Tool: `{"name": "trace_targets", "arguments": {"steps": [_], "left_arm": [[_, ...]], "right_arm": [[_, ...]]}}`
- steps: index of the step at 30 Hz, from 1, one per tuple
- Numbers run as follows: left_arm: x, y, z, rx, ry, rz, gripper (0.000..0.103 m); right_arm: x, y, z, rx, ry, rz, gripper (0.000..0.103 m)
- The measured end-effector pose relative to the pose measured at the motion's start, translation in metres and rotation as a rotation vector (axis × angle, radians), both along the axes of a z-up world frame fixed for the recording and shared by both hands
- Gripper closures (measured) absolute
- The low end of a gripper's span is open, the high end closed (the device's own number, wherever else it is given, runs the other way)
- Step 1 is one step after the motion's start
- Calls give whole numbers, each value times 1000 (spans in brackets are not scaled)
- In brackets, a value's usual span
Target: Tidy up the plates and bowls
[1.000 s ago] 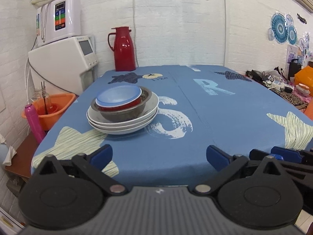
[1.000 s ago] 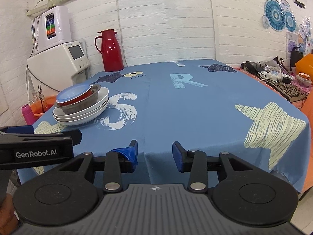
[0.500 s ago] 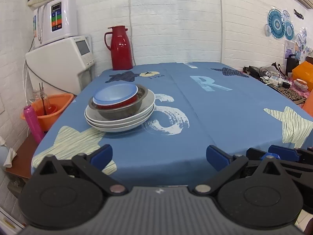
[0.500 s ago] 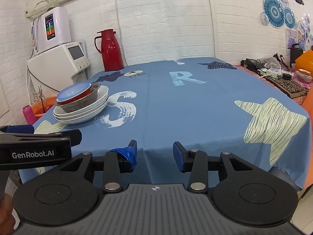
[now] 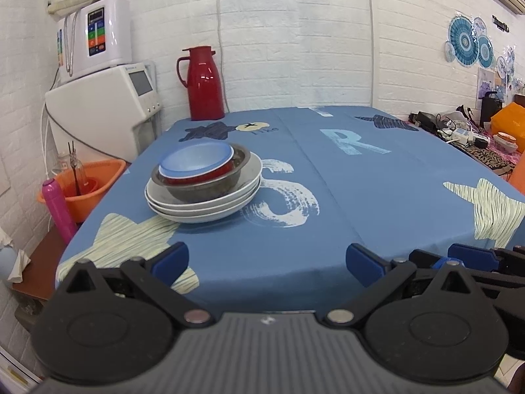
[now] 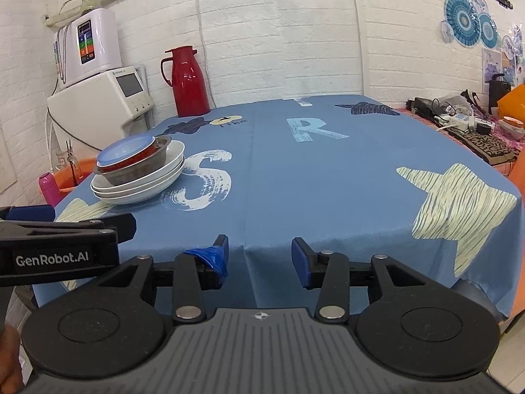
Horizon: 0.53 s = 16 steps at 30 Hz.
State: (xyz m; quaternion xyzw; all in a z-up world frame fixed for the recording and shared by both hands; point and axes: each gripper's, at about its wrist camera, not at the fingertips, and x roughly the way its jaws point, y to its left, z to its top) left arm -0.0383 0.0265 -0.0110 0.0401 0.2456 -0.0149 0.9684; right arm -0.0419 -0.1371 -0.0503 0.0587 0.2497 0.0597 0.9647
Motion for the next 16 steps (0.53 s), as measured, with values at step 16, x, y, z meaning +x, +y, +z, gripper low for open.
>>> {"name": "trace_targets", "arguments": {"steps": [16], "left_arm": [[-4,-3,1,7,-37,-7,1]], "right_arm": [[0,-2,1,-2,2,-11,74]]}}
